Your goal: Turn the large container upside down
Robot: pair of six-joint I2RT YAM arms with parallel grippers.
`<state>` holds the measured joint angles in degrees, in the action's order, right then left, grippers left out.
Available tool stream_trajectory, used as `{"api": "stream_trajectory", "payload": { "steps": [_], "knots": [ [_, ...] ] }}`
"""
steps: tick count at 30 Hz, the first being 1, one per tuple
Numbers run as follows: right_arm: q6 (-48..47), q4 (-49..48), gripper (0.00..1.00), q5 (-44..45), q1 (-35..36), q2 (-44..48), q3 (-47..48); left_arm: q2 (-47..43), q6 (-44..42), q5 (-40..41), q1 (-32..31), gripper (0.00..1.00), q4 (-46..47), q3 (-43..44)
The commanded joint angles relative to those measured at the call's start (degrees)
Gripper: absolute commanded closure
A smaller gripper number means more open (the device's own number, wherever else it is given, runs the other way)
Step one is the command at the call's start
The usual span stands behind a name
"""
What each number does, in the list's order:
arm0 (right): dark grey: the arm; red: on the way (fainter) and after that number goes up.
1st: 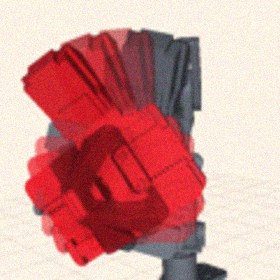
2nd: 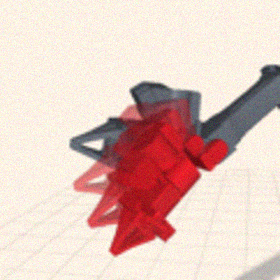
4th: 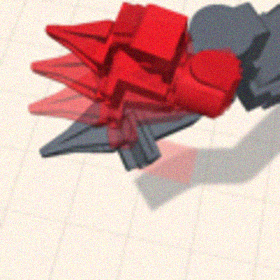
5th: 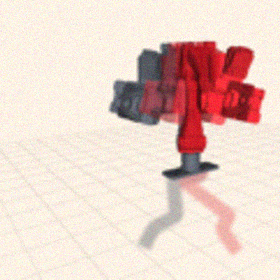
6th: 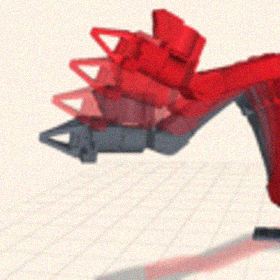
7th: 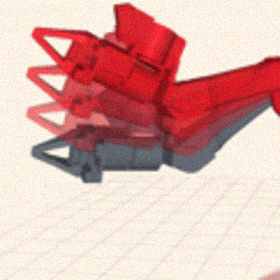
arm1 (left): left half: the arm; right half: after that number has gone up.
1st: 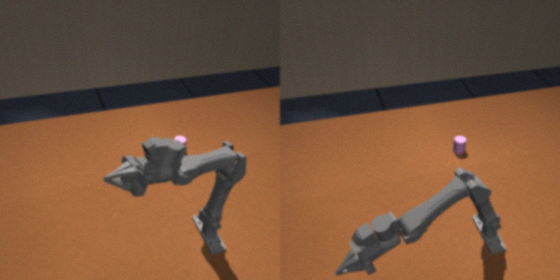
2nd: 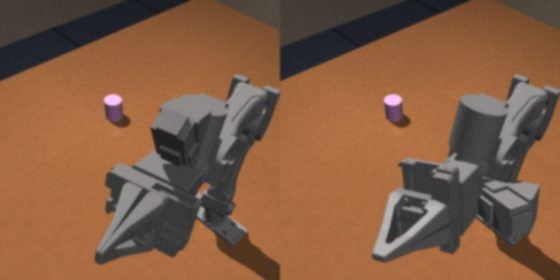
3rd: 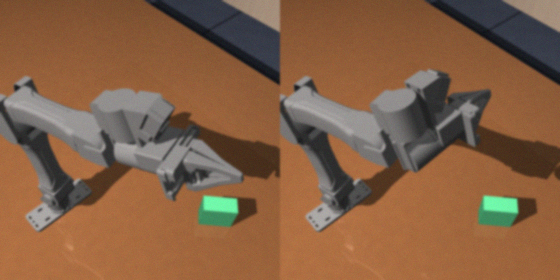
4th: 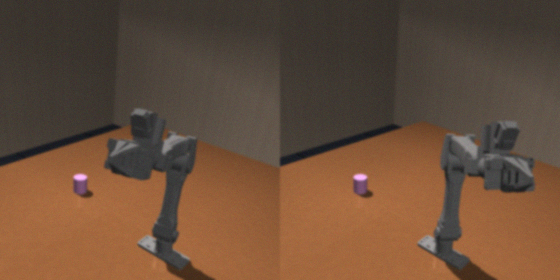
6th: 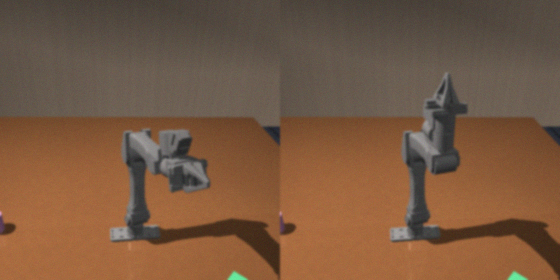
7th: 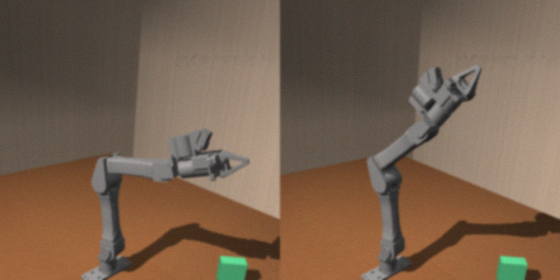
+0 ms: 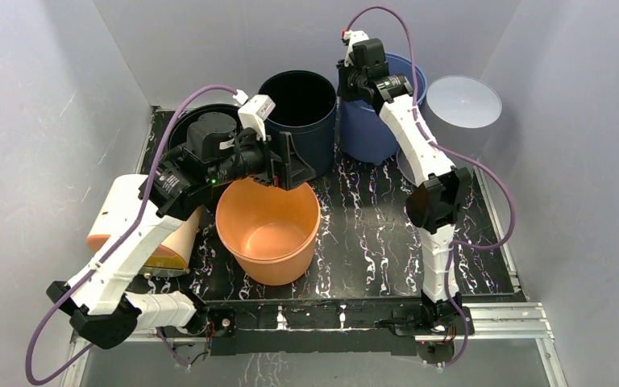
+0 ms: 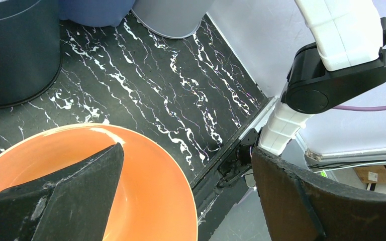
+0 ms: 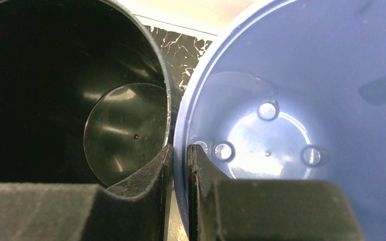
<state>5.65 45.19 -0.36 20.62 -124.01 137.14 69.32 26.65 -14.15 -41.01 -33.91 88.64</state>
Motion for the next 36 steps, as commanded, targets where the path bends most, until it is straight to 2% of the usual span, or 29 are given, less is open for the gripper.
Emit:
{"api": "stream_trajectory", "payload": {
  "steps": [1, 3, 12, 20, 27, 33, 36],
  "knots": [
    [0.99, -2.43, 0.96, -0.92, 1.98, 5.44, 2.79, -1.21, 0.31, -1.26, 0.15, 0.02, 1.99, -0.86],
    [1.39, -1.88, 1.0, 0.1, 2.98, 6.92, 2.46, -1.15, 0.5, -1.52, 0.16, 0.02, 2.56, -1.09],
    [6.24, 2.84, 1.0, 5.64, 6.74, 16.03, -4.72, -0.42, 0.46, -1.84, 0.15, 0.02, 3.69, -1.26],
    [14.46, -0.86, 1.0, 4.14, 8.47, 36.43, -27.93, 1.27, -0.59, -2.9, 0.16, 0.02, 4.99, -0.91],
    [28.17, -5.96, 1.0, 2.2, 8.47, 49.75, -42.93, 4.55, -1.78, -4.51, 0.16, 0.02, 4.6, 1.66],
    [37.77, -5.9, 1.0, 10.09, 8.38, 59.97, -55.8, 4.42, -1.41, -5.35, 0.18, 0.02, 6.07, 0.88],
    [40.71, -2.85, 1.0, 13.94, 8.38, 64.46, -61.25, 4.72, -1.3, -6.02, 0.15, 0.02, 6.09, 0.6]
  ]
}}
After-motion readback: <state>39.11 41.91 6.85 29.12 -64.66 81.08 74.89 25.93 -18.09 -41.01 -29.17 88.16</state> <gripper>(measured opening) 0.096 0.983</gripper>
